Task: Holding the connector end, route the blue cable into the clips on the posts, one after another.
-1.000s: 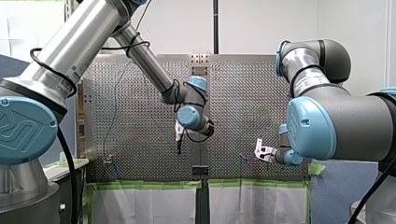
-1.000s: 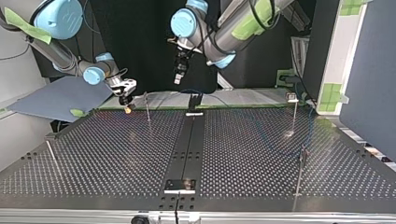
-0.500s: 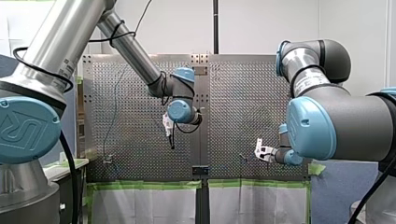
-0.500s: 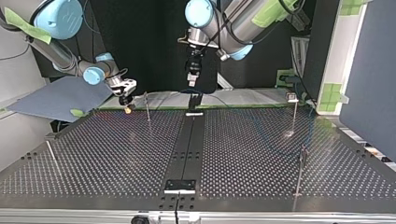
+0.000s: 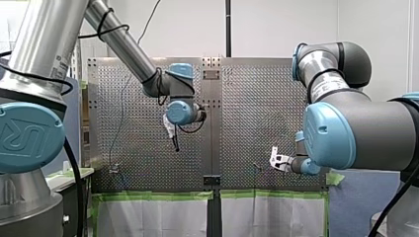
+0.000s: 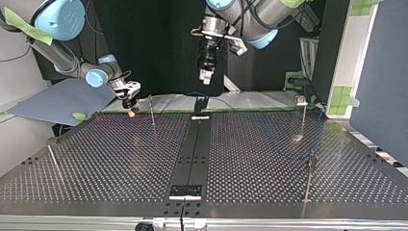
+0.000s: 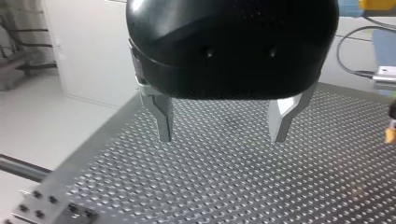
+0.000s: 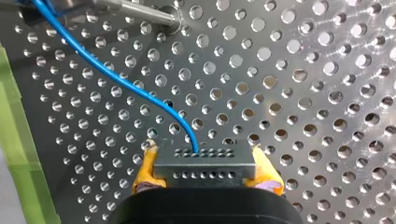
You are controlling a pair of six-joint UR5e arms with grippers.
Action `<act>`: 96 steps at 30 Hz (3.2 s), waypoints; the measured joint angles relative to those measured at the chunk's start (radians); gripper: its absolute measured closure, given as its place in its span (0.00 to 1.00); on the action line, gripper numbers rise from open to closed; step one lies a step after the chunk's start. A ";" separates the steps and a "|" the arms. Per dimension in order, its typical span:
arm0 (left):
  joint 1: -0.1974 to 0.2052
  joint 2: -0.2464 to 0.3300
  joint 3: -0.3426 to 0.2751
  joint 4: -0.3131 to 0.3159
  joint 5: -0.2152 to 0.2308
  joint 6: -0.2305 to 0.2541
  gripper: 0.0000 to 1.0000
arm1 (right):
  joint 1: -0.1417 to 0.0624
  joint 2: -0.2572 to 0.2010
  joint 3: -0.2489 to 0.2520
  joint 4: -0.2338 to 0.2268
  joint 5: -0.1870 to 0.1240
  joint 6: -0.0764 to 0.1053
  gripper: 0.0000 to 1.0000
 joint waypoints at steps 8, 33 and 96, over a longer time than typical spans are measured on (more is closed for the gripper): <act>0.001 0.077 -0.077 0.077 0.000 0.025 0.00 | 0.000 -0.003 0.000 0.009 0.023 -0.022 1.00; 0.001 0.122 -0.265 0.056 0.002 0.074 0.00 | -0.028 -0.216 0.163 -0.001 0.212 -0.028 1.00; 0.001 0.122 -0.265 0.063 0.001 0.075 0.00 | -0.025 -0.294 0.166 -0.012 0.198 -0.019 1.00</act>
